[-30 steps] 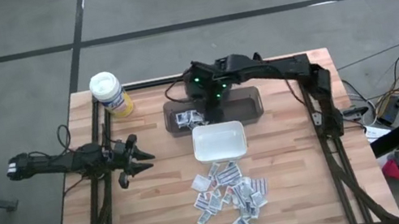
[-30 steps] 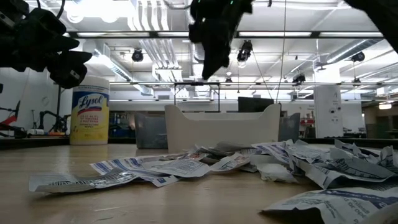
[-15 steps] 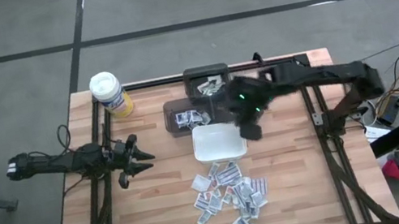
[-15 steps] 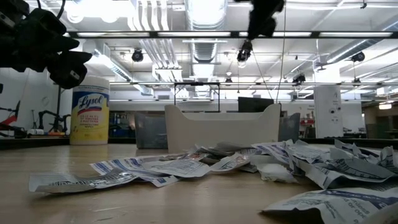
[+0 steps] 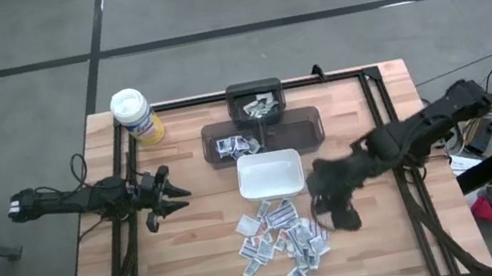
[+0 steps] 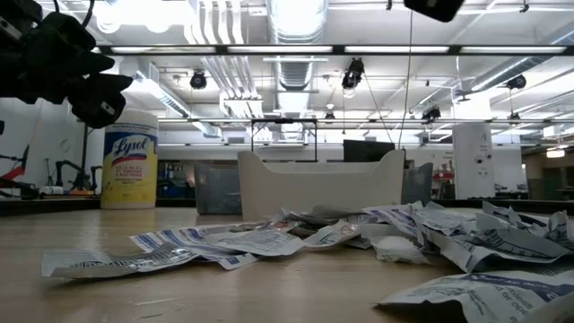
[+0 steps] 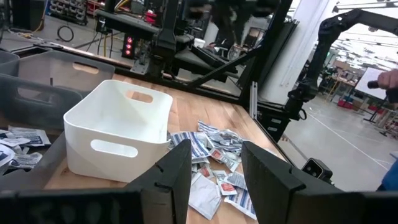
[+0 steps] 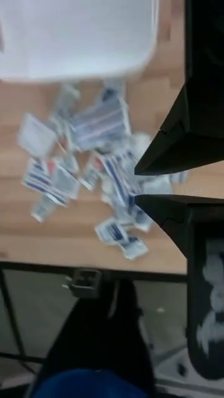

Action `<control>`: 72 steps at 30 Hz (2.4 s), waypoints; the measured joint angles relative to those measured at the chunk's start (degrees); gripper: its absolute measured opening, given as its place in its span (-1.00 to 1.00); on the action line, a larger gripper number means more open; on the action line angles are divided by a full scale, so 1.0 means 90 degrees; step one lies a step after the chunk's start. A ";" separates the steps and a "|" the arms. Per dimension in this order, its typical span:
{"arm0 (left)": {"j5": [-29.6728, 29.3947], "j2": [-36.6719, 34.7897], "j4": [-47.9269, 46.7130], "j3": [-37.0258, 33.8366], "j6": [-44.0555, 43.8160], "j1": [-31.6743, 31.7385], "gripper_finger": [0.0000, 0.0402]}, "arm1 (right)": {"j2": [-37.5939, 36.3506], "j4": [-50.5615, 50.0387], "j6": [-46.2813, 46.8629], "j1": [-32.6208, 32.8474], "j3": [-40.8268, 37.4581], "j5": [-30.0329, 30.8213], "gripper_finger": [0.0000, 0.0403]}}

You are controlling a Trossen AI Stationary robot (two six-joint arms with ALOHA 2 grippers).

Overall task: Pick & Place First Aid Supplies
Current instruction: Put the alcohol pad into the left black bin

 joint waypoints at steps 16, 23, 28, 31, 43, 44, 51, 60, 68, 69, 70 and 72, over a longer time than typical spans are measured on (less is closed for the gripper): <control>0.0000 0.0000 0.0000 0.0001 0.0000 0.0000 -0.32 | 0.1601 -0.0042 -0.0220 0.1404 0.0002 0.0018 -0.73; 0.0000 0.0000 0.0000 0.0000 0.0000 0.0000 -0.32 | 0.2232 -0.0064 -0.0373 0.1513 0.0002 0.0017 -0.68; 0.0000 0.0000 0.0000 0.0000 0.0000 0.0001 -0.32 | 0.2464 -0.0087 -0.0435 0.1510 0.0002 0.0016 -0.59; 0.0000 0.0000 0.0000 0.0000 0.0000 0.0002 -0.32 | 0.2542 -0.0076 -0.0446 0.1509 0.0002 0.0015 -0.51; 0.0002 0.0000 0.0000 0.0000 0.0000 0.0000 -0.32 | 0.3005 0.0194 -0.0806 0.1554 -0.0006 0.0013 -0.33; 0.0002 0.0000 -0.0002 0.0000 0.0001 0.0002 -0.32 | 0.3041 0.0226 -0.0848 0.1552 -0.0006 0.0020 -0.34; 0.0000 0.0011 -0.0012 0.0000 0.0002 0.0001 -0.32 | 0.3219 0.0413 -0.0876 0.1535 -0.0008 0.0297 -0.36; 0.0000 0.0022 -0.0011 0.0000 0.0002 0.0002 -0.32 | 0.3218 0.0450 -0.0726 0.1550 -0.0008 0.0385 -0.33; 0.0001 0.0022 -0.0002 0.0001 0.0002 0.0001 -0.32 | 0.3221 0.0482 -0.0300 0.1725 -0.0008 0.0432 -0.33; 0.0000 0.0022 0.0003 0.0000 0.0002 0.0001 -0.32 | 0.3221 0.0486 -0.0246 0.1759 -0.0008 0.0462 -0.33; 0.0000 0.0022 0.0007 0.0000 0.0002 0.0001 -0.32 | 0.3221 0.0483 -0.0209 0.1783 -0.0008 0.0523 -0.33; 0.0001 0.0022 0.0007 0.0000 0.0002 0.0001 -0.32 | 0.3221 0.0507 -0.0187 0.1812 -0.0008 0.0574 -0.34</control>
